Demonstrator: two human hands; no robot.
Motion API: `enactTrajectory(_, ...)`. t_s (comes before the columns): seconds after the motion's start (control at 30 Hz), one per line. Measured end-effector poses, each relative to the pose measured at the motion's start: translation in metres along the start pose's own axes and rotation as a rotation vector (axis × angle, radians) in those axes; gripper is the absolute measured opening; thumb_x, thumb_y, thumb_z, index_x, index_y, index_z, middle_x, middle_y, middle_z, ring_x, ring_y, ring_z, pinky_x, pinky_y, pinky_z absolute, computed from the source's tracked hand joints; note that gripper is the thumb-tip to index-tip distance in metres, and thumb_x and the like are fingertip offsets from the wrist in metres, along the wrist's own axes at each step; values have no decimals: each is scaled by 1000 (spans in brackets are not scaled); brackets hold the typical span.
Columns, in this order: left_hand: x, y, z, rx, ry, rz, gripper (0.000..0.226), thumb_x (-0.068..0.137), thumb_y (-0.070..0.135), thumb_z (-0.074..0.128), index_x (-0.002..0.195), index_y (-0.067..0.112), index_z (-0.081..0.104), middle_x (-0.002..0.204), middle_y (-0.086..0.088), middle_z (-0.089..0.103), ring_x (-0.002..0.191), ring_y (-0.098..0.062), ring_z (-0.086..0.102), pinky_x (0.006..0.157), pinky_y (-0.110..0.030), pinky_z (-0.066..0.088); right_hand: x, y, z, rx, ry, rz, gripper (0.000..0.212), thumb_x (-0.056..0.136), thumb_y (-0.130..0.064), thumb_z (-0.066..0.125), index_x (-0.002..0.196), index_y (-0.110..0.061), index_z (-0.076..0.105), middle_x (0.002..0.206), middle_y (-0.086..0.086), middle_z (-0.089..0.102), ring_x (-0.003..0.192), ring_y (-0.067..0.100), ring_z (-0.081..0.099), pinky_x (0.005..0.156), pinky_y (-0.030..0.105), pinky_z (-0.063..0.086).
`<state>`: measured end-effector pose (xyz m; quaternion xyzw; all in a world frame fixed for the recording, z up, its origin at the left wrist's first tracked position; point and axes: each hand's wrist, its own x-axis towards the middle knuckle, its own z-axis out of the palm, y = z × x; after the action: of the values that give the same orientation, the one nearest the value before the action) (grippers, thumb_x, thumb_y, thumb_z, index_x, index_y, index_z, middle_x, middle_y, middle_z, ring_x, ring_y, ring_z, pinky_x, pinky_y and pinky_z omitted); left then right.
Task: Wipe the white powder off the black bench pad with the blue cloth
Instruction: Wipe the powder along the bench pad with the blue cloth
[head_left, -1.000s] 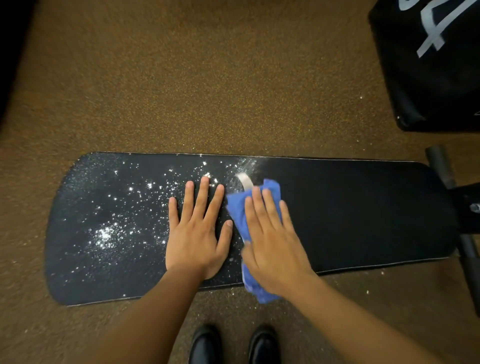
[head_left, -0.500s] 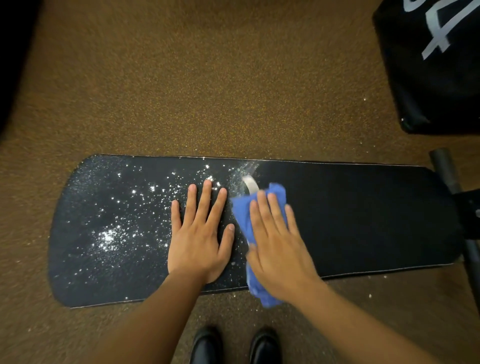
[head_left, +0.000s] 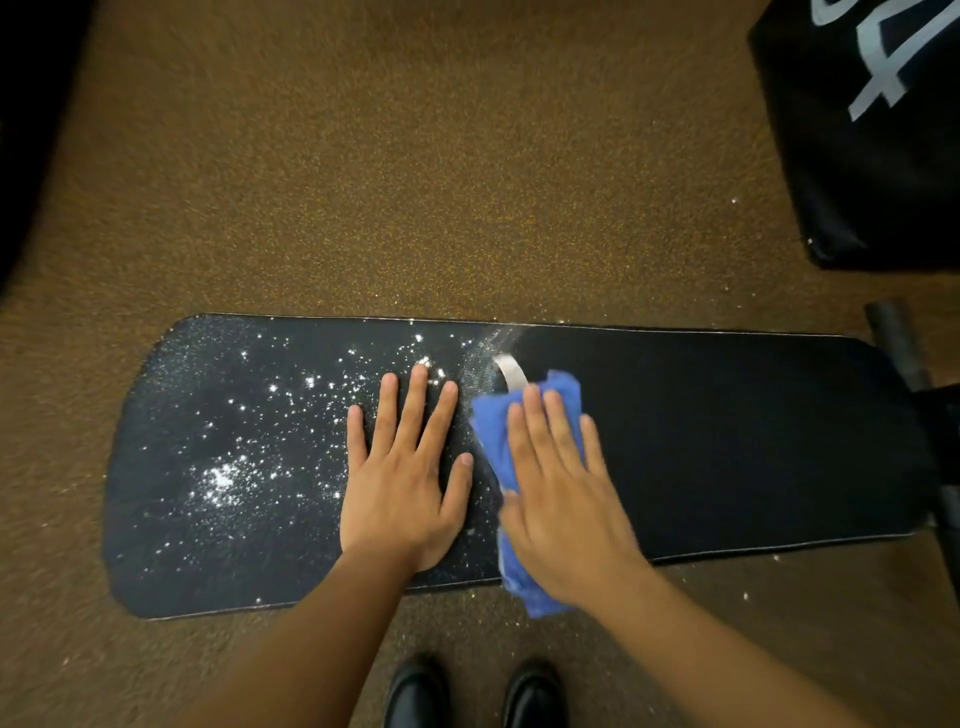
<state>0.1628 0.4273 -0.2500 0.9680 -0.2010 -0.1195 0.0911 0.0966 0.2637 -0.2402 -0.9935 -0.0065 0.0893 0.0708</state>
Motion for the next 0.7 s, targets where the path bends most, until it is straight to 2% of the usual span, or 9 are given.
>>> enactTrajectory(0.1, 0, 1, 0, 8, -2, -2, 66, 98, 53, 20, 157, 30, 4, 165, 2, -8, 151, -21, -15, 120, -55, 0, -10, 44, -2, -30, 9, 78, 74, 89, -37, 29, 151, 1, 18, 160, 20, 14, 148, 36, 11, 113, 59, 27)
enactTrajectory(0.17, 0, 1, 0, 10, 3, -2, 66, 98, 54, 19, 157, 30, 4, 165, 2, -8, 150, -21, -16, 120, -55, -2, 21, 56, -8, -34, 38, 218, 76, 87, -36, 27, 150, 5, 18, 159, 24, 14, 148, 38, 9, 116, 58, 21)
enactTrajectory(0.27, 0, 1, 0, 7, 7, -2, 66, 97, 53, 20, 157, 30, 6, 166, 1, -6, 151, -21, -15, 120, -53, -4, 82, 34, -16, 26, 50, 378, 78, 87, -37, 19, 151, 4, 6, 160, 25, 3, 148, 38, -3, 119, 55, 6)
enactTrajectory(0.33, 0, 1, 1, 8, 4, -3, 66, 97, 52, 21, 157, 29, 7, 166, 1, -5, 151, -21, -14, 120, -54, -3, 91, 8, -13, 17, 52, 319, 76, 88, -37, 13, 151, 3, 1, 160, 25, -3, 148, 38, -8, 119, 55, 3)
enactTrajectory(0.4, 1, 0, 0, -1, -1, 0, 67, 96, 51, 22, 157, 29, 8, 166, 1, -5, 151, -21, -14, 120, -54, -2, 65, -10, -7, -14, 25, 163, 74, 91, -39, 15, 152, 3, 3, 160, 25, -3, 148, 38, -8, 119, 56, 6)
enactTrajectory(0.47, 1, 0, 0, -4, -6, 5, 67, 96, 52, 22, 157, 29, 7, 165, 1, -6, 151, -21, -14, 120, -55, -1, 22, -9, -1, -18, 14, 42, 73, 93, -40, 22, 152, 2, 9, 160, 23, 2, 149, 37, -2, 118, 57, 14)
enactTrajectory(0.53, 0, 0, -1, 5, -4, 6, 67, 97, 52, 21, 157, 29, 7, 165, 1, -7, 151, -22, -14, 120, -55, -1, -5, 10, 2, -34, 13, 1, 73, 92, -38, 28, 152, 1, 14, 161, 21, 8, 149, 36, 5, 114, 59, 24)
enactTrajectory(0.6, 0, 0, -1, 6, -1, 3, 66, 97, 53, 21, 157, 29, 7, 166, 1, -7, 151, -22, -14, 120, -55, -1, 1, 30, 0, -41, 23, 61, 73, 89, -37, 29, 151, 1, 17, 160, 20, 12, 149, 35, 8, 113, 61, 26)
enactTrajectory(0.7, 0, 1, 0, 6, 6, 4, 66, 97, 53, 22, 157, 29, 7, 166, 1, -6, 151, -22, -14, 120, -54, -2, 57, 33, -8, -6, 65, 283, 75, 88, -37, 22, 151, 4, 15, 160, 23, 10, 149, 37, 5, 116, 59, 16)
